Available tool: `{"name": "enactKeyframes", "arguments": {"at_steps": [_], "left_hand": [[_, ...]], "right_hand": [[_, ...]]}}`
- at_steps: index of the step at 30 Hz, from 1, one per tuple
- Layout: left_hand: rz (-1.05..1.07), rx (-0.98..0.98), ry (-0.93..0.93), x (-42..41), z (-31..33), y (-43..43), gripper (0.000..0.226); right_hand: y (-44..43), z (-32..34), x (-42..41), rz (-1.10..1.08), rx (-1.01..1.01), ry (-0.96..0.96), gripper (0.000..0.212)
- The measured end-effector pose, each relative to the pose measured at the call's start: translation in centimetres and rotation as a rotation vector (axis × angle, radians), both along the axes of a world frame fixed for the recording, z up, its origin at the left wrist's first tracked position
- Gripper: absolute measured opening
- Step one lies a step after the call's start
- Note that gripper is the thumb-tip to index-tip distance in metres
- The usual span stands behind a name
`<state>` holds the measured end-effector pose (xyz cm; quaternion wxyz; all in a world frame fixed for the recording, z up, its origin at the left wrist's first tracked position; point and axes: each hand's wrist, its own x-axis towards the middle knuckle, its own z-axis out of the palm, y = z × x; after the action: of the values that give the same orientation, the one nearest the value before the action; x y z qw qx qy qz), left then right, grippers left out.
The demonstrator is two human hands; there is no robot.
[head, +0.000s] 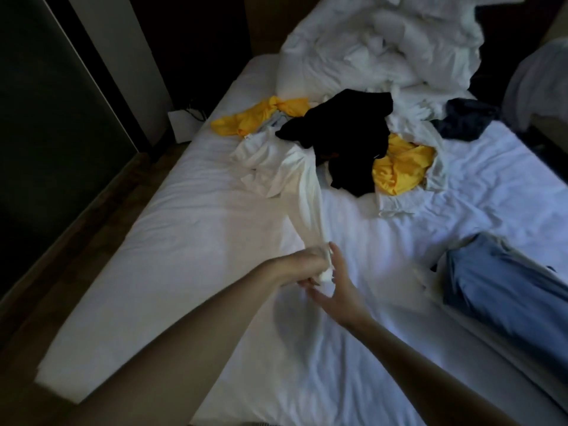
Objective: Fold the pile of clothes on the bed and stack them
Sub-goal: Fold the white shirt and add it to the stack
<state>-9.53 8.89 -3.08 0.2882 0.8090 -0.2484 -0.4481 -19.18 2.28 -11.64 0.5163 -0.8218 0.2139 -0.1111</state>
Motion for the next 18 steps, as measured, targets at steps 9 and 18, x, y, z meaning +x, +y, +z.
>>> {"name": "enactKeyframes", "arguments": {"at_steps": [9, 18], "left_hand": [[-0.28, 0.148, 0.242, -4.8, 3.2, 5.5, 0.008], [-0.183, -0.048, -0.259, -11.2, 1.9, 6.4, 0.084]], "right_hand": [[0.8, 4.5, -7.7, 0.062, 0.152, -0.022, 0.02], [0.6, 10.3, -12.9, 0.069, 0.65, -0.312, 0.042]]}}
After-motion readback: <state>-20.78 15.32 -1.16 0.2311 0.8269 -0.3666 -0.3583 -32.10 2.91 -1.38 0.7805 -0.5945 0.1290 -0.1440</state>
